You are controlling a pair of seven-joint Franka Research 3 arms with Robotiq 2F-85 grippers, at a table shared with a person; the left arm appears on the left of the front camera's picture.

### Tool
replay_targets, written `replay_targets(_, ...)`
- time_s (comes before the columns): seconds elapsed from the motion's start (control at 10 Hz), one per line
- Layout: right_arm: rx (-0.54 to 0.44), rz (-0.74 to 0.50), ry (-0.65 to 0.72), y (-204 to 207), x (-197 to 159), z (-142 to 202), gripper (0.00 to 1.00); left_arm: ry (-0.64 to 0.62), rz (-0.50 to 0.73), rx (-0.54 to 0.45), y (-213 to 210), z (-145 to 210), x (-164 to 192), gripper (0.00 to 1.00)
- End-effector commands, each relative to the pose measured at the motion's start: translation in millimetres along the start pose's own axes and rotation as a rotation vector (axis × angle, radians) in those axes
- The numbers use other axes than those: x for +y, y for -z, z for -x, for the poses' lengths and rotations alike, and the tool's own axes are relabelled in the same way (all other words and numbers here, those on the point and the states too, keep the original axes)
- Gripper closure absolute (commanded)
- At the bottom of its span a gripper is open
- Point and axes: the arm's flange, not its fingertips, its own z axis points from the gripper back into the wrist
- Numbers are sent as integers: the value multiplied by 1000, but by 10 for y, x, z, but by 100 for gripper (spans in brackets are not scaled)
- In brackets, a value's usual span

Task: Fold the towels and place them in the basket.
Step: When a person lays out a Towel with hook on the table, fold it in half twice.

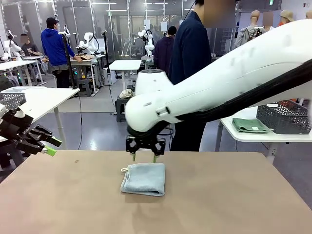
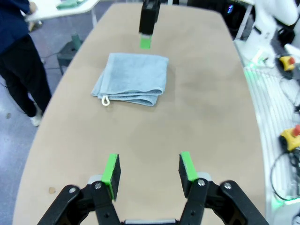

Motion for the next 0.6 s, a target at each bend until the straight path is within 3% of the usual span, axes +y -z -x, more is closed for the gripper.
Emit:
replay_targets(0.0,-16,-83,-6,-25,-436,217,17,2,0,-4,-4,-3,0,35)
replay_targets(0.4,19,-121,80,-74,-621,168,17,2,0,-4,-4,-3,0,35)
replay_targets(0.5,-6,-79,52,-69,-595,150,17,2,0,-4,-4,-3,0,35)
